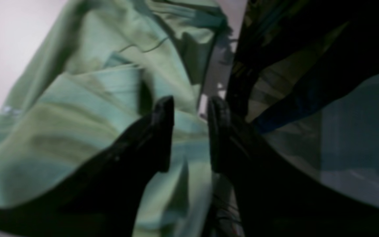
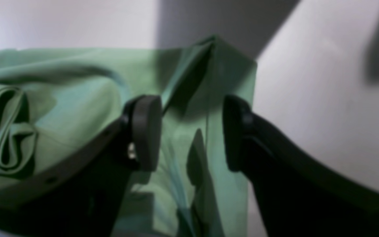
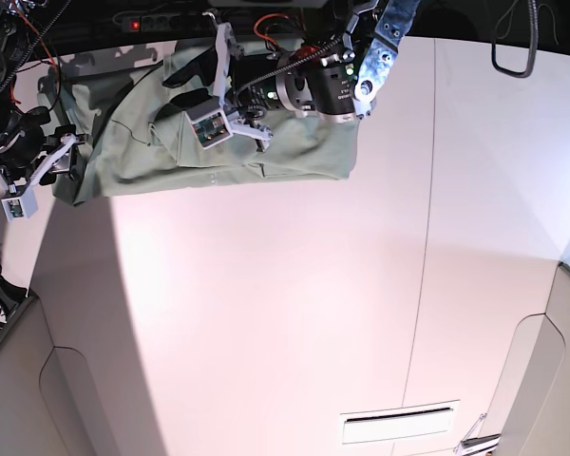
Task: Fold the T-shirt properly
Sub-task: 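Carry the folded end further over the shirt with the left gripper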
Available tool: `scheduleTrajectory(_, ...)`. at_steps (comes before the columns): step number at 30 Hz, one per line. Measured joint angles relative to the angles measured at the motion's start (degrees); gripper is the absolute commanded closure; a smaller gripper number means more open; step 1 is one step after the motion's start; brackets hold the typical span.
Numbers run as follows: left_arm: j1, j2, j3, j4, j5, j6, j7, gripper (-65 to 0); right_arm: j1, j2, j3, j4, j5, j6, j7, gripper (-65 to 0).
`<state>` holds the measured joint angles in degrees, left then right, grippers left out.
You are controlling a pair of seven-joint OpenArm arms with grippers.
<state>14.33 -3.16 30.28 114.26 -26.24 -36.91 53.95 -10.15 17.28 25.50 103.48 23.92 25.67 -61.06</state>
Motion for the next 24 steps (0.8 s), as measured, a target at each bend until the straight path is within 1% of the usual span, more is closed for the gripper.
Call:
scheduleTrajectory(3, -1.6, 0.0, -1.9, 0.0, 2.1, 0.0, 0.0, -20.3, 0.0, 0.0, 0.0, 0.0, 0.0, 0.0, 0.0, -29.5)
scheduleTrajectory(8, -6.2, 0.0, -7.6, 0.0, 6.5, 0.0, -1.0, -20.5, 0.0, 0.0, 0.0, 0.0, 0.0, 0.0, 0.0, -29.5)
scheduleTrajectory(10, -8.4, -0.4, -9.3, -1.3, 6.6, 0.0, -1.7, -23.7, 0.0, 0.0, 0.0, 0.0, 0.0, 0.0, 0.0, -29.5)
scheduleTrajectory(13, -11.5, -1.4, -9.4, -5.9, 6.5, 0.7, -1.7, -31.4, 0.0, 0.0, 0.0, 0.0, 0.0, 0.0, 0.0, -29.5)
scheduleTrajectory(18, -15.3, -1.8, -7.6, -13.9, 4.4, 0.9, -1.3, -31.9, 0.0, 0.0, 0.0, 0.0, 0.0, 0.0, 0.0, -29.5)
scheduleTrajectory(24, -17.0, -1.7, -3.8, -15.5, -0.2, 0.9, 1.8, -31.8, 0.0, 0.0, 0.0, 0.0, 0.0, 0.0, 0.2, -29.5)
